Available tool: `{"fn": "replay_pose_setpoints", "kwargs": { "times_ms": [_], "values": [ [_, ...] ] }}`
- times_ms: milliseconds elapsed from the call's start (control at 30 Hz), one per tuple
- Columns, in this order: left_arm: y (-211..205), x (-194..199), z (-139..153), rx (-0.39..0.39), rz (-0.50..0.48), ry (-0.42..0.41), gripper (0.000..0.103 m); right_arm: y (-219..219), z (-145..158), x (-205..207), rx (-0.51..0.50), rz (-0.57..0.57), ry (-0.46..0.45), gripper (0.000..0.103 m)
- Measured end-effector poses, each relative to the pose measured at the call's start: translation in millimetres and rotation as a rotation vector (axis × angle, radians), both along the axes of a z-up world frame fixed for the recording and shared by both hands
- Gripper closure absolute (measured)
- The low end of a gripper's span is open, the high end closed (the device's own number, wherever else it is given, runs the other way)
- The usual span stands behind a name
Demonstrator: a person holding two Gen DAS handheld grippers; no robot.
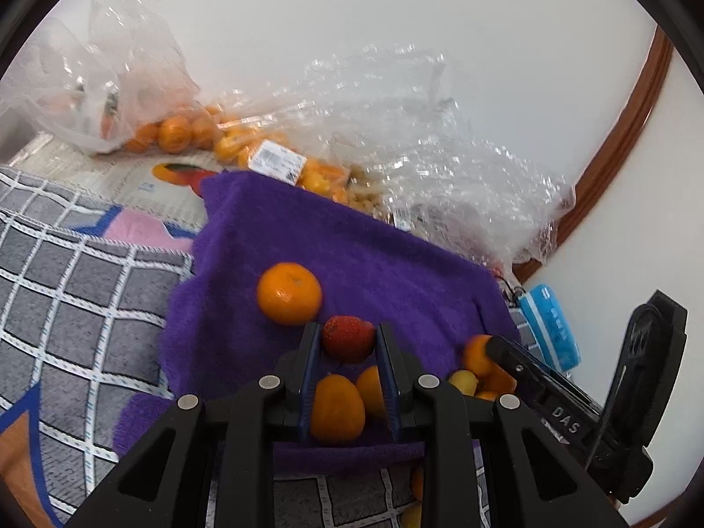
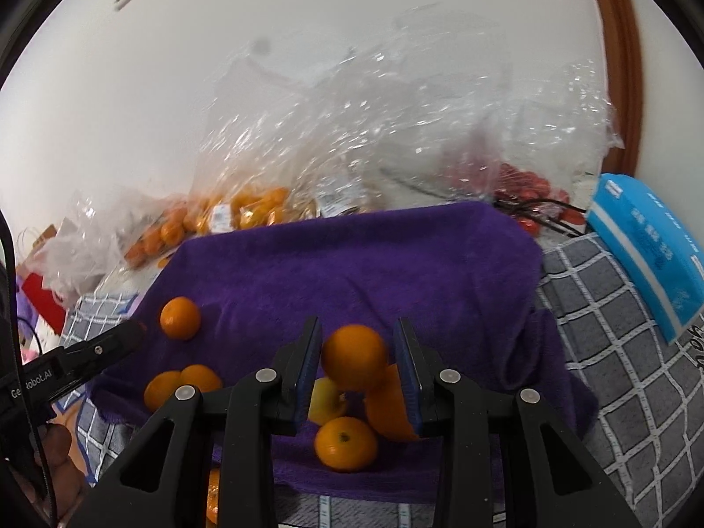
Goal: Organize fruits
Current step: 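Lower both fruits onto the purple towel and open both tools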
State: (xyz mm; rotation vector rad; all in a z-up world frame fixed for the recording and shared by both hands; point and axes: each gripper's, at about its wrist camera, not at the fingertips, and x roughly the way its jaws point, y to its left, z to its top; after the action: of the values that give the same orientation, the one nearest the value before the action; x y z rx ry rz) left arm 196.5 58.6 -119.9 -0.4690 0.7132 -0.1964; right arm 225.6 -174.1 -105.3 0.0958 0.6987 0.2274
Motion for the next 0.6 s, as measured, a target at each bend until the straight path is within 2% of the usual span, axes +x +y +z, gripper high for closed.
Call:
{"fn": "replay_pose_setpoints", "kwargs": {
  "times_ms": [133, 500, 600],
  "values": [
    [-3.8, 1.9, -2.8, 0.011, -0.015, 0.008, 0.079, 8.2, -3.7, 0.3, -0.047, 0.011, 0.002, 0.069],
    [-9.3, 4.3, -7.1, 0.030, -0.018, 0.025, 0.079, -1.0, -2.5, 1.8, -0.017, -0.016, 0.011, 0.068],
    [-10.1, 4.4, -6.4, 0.035, -0.017, 0.022, 0.075, 0.4, -1.9, 1.1, -0.019, -0.014, 0.009, 0.067]
  ]
}}
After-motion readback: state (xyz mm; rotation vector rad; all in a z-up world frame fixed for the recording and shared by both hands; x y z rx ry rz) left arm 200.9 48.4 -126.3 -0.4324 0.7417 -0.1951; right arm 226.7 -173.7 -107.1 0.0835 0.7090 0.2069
